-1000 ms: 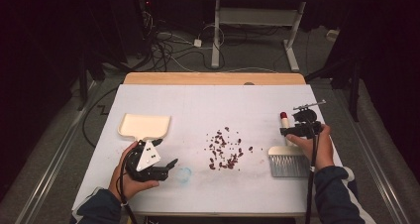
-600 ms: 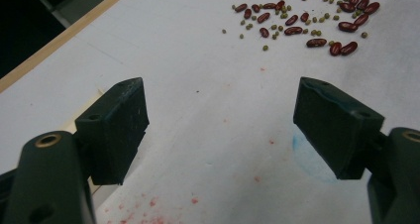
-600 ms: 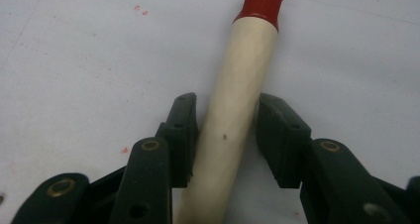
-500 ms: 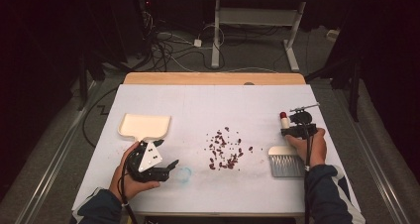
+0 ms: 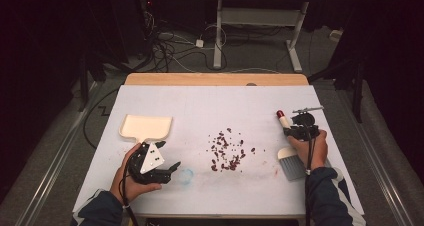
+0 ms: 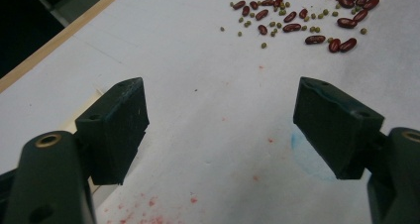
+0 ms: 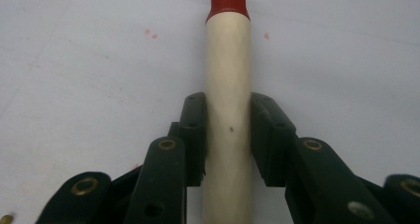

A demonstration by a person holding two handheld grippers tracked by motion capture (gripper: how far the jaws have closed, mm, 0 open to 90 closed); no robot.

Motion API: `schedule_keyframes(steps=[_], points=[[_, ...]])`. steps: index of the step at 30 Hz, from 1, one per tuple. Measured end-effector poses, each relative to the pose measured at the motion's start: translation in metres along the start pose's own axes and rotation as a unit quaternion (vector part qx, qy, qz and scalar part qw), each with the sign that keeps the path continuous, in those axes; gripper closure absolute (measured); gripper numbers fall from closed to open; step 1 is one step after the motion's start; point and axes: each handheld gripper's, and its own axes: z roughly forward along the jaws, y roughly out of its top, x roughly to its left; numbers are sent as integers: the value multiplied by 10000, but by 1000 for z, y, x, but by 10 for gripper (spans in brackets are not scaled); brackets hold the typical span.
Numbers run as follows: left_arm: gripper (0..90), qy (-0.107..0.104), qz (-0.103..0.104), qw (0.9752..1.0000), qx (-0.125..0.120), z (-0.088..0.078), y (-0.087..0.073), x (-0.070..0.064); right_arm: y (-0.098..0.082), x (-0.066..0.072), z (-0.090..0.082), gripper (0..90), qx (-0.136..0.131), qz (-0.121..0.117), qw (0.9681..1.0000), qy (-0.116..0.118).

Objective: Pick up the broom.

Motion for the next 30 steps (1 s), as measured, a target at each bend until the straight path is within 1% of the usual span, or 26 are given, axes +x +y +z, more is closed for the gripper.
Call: schedule_keyframes(steps=[2,3,4,5,6,7,8,9,10,11,12,14,15,16,17,18,19,20,21,22,23,24,25,26,27,30], points=[[208,12,-17,10000,-10,0,0,0,0,-2,-8,701,-212,19,9998,55],[208,11,-55,10000,-23,-1,0,0,0,-2,-8,701,-212,19,9998,55],[209,-1,-101,9999,-52,-1,1,1,-1,-2,-12,701,-326,26,9994,86],[213,-22,-162,9998,-81,-2,1,1,-2,-3,-22,701,-545,37,9983,189],[215,-66,-277,9995,-130,-2,4,1,-3,-3,-27,701,-663,23,9976,210],[215,-93,-335,9993,-164,-2,5,1,-3,-3,-33,701,-771,5,9968,232],[216,-93,-335,9993,-164,-2,5,1,-4,-3,-39,702,-886,-3,9958,247],[217,-180,-408,9987,-259,-3,10,-1,-5,-3,-45,702,-986,-11,9948,265],[221,-259,-436,9983,-302,-2,14,-2,-6,-4,-50,702,-1105,-24,9934,311],[222,-259,-436,9983,-302,-2,14,-2,-6,-4,-50,702,-1105,-24,9934,311],[222,-328,-442,9979,-336,-1,18,-4,-8,-5,-59,702,-1265,-49,9911,414],[222,-429,-427,9974,-395,2,28,-8,-9,-5,-68,703,-1486,-89,9878,455],[222,-521,-448,9967,-438,4,34,-11,-9,-5,-68,703,-1486,-89,9878,455],[225,-652,-435,9957,-497,10,46,-17,-9,-2,-75,703,-1630,-108,9855,456],[228,-652,-435,9957,-497,10,46,-17,-9,-2,-75,703,-1630,-108,9855,456],[228,-686,-375,9957,-491,13,53,-21,-9,-1,-79,703,-1699,-132,9842,487],[231,-754,-353,9951,-527,17,61,-25,-9,4,-86,704,-1830,-184,9815,538],[231,-836,-324,9944,-567,21,68,-29,-9,6,-90,704,-1892,-208,9802,547],[231,-915,-294,9935,-611,25,76,-33,-9,6,-90,704,-1892,-208,9802,547],[232,-991,-266,9925,-663,29,84,-38,-8,11,-97,704,-2039,-244,9769,591],[232,-1073,-223,9915,-707,34,92,-44,-8,11,-97,704,-2039,-244,9769,591],[232,-1159,-181,9904,-735,39,100,-49,-7,14,-100,705,-2095,-271,9753,638],[232,-1282,-169,9887,-753,45,107,-54,-6,20,-105,705,-2230,-340,9720,660],[232,-1399,-166,9871,-756,51,114,-60,-6,20,-105,705,-2230,-340,9720,660],[232,-1473,-145,9861,-753,57,121,-67,-6,23,-107,704,-2247,-408,9710,704],[232,-1674,-99,9828,-779,75,138,-87,-6,33,-115,704,-2379,-501,9670,768]])
